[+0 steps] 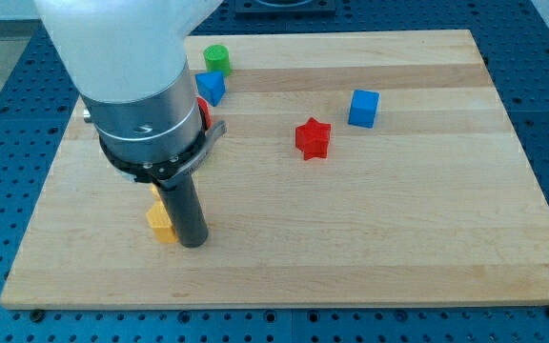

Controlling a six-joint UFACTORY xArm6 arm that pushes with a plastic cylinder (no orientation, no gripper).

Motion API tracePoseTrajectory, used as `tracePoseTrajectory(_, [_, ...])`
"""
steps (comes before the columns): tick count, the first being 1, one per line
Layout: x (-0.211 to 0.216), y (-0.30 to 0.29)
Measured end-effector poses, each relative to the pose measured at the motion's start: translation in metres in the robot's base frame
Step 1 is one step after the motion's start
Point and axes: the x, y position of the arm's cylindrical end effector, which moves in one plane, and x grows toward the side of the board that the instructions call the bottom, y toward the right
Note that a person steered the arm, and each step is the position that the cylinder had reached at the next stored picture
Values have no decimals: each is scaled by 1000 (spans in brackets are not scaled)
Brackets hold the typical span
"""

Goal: Push the red star closer to the yellow hexagon

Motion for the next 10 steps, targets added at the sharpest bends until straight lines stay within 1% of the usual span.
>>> tracePoseTrajectory(1, [-25, 51])
tracePoseTrajectory(3, [-134, 219])
tracePoseTrajectory(4, [-140, 197])
tracePoseTrajectory(6, [-137, 111])
tracePoseTrajectory(7, [-153, 86])
tracePoseTrajectory(8, [-158, 60])
tracePoseTrajectory(9, [-128, 51])
tracePoseTrajectory(10, [-87, 51])
